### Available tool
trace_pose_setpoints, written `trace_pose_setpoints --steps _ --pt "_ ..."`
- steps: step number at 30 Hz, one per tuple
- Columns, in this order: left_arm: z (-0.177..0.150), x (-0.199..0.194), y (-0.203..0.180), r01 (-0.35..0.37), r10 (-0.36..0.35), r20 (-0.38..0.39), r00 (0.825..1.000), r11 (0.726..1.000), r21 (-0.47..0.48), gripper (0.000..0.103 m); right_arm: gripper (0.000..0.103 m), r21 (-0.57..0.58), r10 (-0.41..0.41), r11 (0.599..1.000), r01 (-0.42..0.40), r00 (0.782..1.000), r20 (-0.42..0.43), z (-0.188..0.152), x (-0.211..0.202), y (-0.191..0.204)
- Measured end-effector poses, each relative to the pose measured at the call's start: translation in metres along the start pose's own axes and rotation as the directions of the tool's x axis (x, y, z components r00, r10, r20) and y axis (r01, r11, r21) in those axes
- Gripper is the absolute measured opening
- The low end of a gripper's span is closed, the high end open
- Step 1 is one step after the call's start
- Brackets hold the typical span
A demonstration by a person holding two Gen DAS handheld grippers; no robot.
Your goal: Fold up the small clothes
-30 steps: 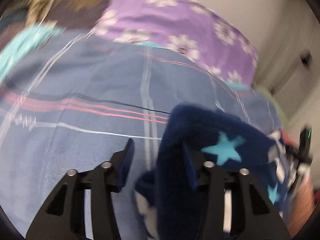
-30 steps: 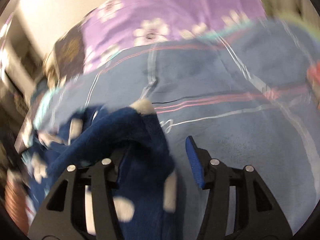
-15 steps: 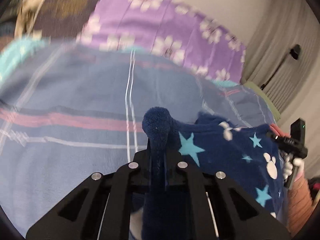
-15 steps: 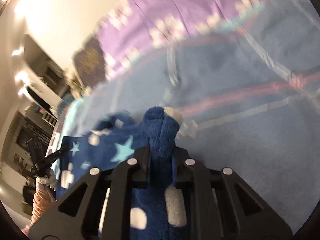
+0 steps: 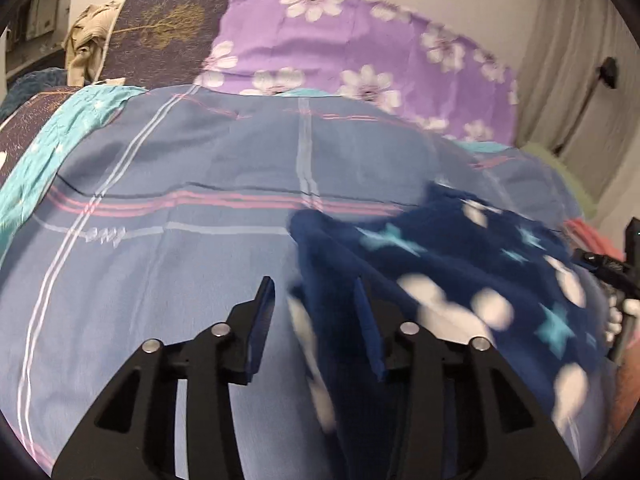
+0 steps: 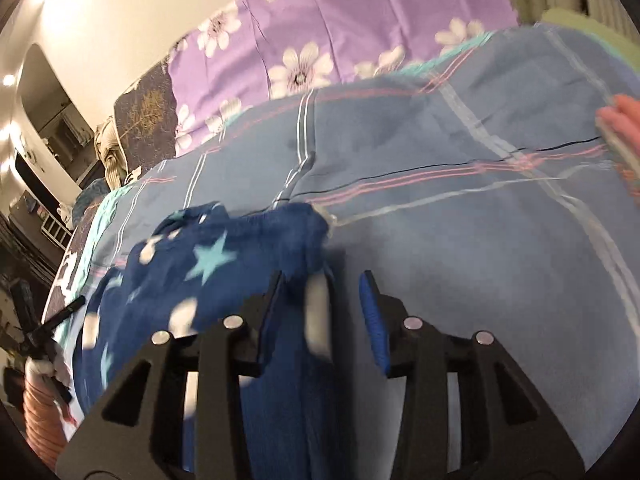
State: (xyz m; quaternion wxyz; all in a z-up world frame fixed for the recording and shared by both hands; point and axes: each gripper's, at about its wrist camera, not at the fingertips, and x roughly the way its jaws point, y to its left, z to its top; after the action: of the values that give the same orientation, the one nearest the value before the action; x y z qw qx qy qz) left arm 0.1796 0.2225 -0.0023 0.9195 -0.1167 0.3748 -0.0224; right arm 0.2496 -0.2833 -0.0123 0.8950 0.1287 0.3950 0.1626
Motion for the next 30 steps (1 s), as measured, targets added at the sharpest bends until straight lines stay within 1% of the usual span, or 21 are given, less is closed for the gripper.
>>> trace_pose_setpoints --steps 3,6,7,8,10,11,12,13,14,16,17,18,19,20,21,22,23,25,27,28,30 --pt "-0.036 -0.024 -0.006 0.056 -0.057 -0.04 0.998 0.998 -0.023 0.048 0.04 -0.031 0.032 0.999 -0.034 0.999 -0.038 -0.036 -0.024 0.001" --pt "-0.076 -0.035 -0.005 0.11 -0.118 -0.094 0.989 0.99 -0.094 0.047 0.045 -0.034 0.064 0.997 -0.066 0.996 -0.054 -0.075 -0.046 0.004" --pt "-0.088 -0.039 -0.005 0.11 -0.119 -0.094 0.988 0.989 -0.097 0.015 0.045 -0.025 0.074 0.997 -0.076 0.996 -0.058 -0.082 -0.05 0.004" --pt "-0.095 -0.044 -0.008 0.085 -0.093 -0.099 0.991 0.993 -0.083 0.004 0.045 -0.016 0.073 0.997 -0.074 0.996 -0.06 -0.092 -0.055 0.004" --pt "-0.101 -0.056 -0.02 -0.025 0.024 -0.09 0.996 1.0 -0.002 0.0 0.046 0.009 0.062 0.998 -0.062 0.997 -0.05 -0.104 -0.062 0.001" --pt "-0.104 -0.059 -0.024 -0.088 0.093 -0.09 0.992 0.995 0.055 0.0 0.046 0.022 0.067 0.998 -0.066 0.997 -0.047 -0.106 -0.063 0.0" --pt "-0.107 -0.056 -0.021 -0.131 0.138 -0.105 0.985 0.989 0.069 0.0 0.046 0.045 0.079 0.996 -0.077 0.996 -0.04 -0.111 -0.068 -0.002" --pt "-0.112 -0.053 -0.011 -0.159 0.161 -0.131 0.978 0.987 0.031 0.0 0.046 0.062 0.086 0.995 -0.084 0.996 -0.034 -0.115 -0.072 -0.004" --pt "-0.114 -0.054 -0.004 -0.147 0.144 -0.142 0.979 0.989 -0.012 0.0 0.046 0.083 0.086 0.993 -0.084 0.996 -0.029 -0.12 -0.077 -0.006" --pt "-0.118 -0.067 0.0 -0.071 0.062 -0.111 0.992 0.994 -0.082 0.0 0.049 0.104 0.093 0.991 -0.09 0.995 -0.027 -0.129 -0.085 -0.007" --pt "-0.121 -0.078 -0.004 -0.021 0.013 -0.079 0.997 0.994 -0.105 0.003 0.049 0.112 0.097 0.989 -0.094 0.995 -0.026 -0.134 -0.088 -0.006" --pt "-0.125 -0.085 -0.009 0.025 -0.033 -0.066 0.997 0.992 -0.121 0.009 0.05 0.125 0.101 0.987 -0.097 0.994 -0.03 -0.138 -0.09 -0.005" --pt "-0.127 -0.088 -0.013 0.053 -0.062 -0.065 0.996 0.99 -0.128 0.032 0.052 0.135 0.106 0.986 -0.1 0.994 -0.036 -0.141 -0.09 -0.005" --pt "-0.133 -0.091 -0.021 0.085 -0.095 -0.066 0.993 0.987 -0.135 0.044 0.053 0.152 0.116 0.983 -0.108 0.992 -0.045 -0.146 -0.091 -0.004" --pt "-0.139 -0.093 -0.027 0.117 -0.127 -0.07 0.989 0.983 -0.138 0.044 0.055 0.163 0.127 0.98 -0.118 0.991 -0.048 -0.151 -0.091 -0.003" --pt "-0.146 -0.091 -0.035 0.173 -0.187 -0.087 0.978 0.973 -0.15 0.045 0.056 0.177 0.141 0.976 -0.13 0.989 -0.052 -0.155 -0.09 -0.003" --pt "-0.151 -0.087 -0.038 0.222 -0.242 -0.099 0.965 0.959 -0.178 0.05 0.056 0.192 0.158 0.971 -0.145 0.986 -0.057 -0.158 -0.088 -0.003" --pt "-0.16 -0.072 -0.038 0.297 -0.334 -0.102 0.937 0.916 -0.27 0.059 0.064 0.252 0.2 0.951 -0.176 0.977 -0.074 -0.163 -0.079 -0.006" --pt "-0.164 -0.058 -0.029 0.316 -0.367 -0.072 0.927 0.871 -0.375 0.06 0.066 0.351 0.252 0.914 -0.204 0.963 -0.095 -0.166 -0.063 -0.014" --pt "-0.166 -0.052 -0.02 0.333 -0.386 -0.037 0.922 0.836 -0.435 0.061 0.067 0.389 0.277 0.893 -0.224 0.957 -0.085 -0.165 -0.059 -0.017" --pt "-0.165 -0.037 0.005 0.378 -0.419 0.065 0.905 0.727 -0.573 0.061 0.068 0.436 0.308 0.864 -0.254 0.95 -0.058 -0.158 -0.052 -0.022"
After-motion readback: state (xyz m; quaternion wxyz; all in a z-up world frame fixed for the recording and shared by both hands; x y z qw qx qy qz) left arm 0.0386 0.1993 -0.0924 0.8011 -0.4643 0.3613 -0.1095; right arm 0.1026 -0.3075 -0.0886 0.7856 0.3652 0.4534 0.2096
